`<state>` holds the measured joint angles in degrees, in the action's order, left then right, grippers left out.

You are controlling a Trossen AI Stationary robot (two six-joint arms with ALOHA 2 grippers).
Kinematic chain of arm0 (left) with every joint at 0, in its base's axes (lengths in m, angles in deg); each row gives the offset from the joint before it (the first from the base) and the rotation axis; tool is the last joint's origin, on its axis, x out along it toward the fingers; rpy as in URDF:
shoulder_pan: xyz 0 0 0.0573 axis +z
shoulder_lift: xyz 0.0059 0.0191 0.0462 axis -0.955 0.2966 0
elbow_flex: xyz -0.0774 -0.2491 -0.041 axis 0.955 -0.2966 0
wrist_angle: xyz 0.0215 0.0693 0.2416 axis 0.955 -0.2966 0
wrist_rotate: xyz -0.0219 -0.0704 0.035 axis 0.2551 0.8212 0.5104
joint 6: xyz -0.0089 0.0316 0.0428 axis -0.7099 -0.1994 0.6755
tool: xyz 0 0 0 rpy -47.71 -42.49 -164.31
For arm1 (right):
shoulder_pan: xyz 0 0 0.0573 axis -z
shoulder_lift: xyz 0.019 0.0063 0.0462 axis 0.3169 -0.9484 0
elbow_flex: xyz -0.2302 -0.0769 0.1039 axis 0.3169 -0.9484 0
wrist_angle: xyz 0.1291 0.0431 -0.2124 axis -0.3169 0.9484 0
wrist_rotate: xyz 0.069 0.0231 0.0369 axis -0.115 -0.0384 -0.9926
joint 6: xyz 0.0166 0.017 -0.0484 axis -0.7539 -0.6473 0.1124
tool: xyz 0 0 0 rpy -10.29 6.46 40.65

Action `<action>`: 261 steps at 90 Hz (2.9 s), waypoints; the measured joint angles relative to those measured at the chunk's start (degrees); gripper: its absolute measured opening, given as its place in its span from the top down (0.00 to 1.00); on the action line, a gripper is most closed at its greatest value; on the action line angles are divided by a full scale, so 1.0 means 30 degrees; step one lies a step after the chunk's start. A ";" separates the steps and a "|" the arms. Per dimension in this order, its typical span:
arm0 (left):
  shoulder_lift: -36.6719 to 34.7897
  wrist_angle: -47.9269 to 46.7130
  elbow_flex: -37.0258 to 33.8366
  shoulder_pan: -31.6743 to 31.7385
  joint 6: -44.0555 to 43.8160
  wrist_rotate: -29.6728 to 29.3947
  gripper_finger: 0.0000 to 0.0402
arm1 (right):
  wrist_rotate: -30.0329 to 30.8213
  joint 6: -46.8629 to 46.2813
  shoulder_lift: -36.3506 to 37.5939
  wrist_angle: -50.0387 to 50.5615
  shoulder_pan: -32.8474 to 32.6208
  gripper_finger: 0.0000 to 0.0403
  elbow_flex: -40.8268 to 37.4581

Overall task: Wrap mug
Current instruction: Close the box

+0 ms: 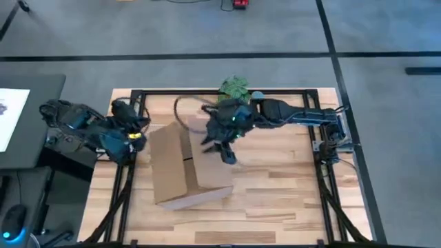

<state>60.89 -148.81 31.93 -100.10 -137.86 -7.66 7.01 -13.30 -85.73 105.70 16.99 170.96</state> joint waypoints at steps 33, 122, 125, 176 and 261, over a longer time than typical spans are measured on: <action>0.0653 -0.0134 0.0753 -0.0645 -0.2703 1.1286 1.00 | -0.1770 -0.1283 -0.2027 -0.7611 0.0423 0.70 -0.0793; 0.1948 0.0946 -0.0726 0.0053 -0.3550 0.7595 1.00 | -0.1396 0.2785 -0.3770 -0.3356 0.2594 0.70 -0.0757; 0.2174 0.1251 -0.0726 -0.0321 -0.3846 0.7553 1.00 | -0.1396 0.2983 -0.3774 -0.3411 0.2688 0.70 -0.0757; 0.7090 0.1651 -0.0680 -0.1905 -0.6707 0.4115 1.00 | -0.0686 0.1595 -0.1587 -0.0646 0.2425 0.70 -0.0851; 0.7016 0.1954 0.3060 -0.3772 -0.7266 0.2677 1.00 | -0.2123 0.3966 -0.3654 -0.0806 0.2851 0.82 -0.0727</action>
<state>81.94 -142.95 41.11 -111.41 -159.66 0.38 0.64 -1.40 -96.69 103.28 25.55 168.78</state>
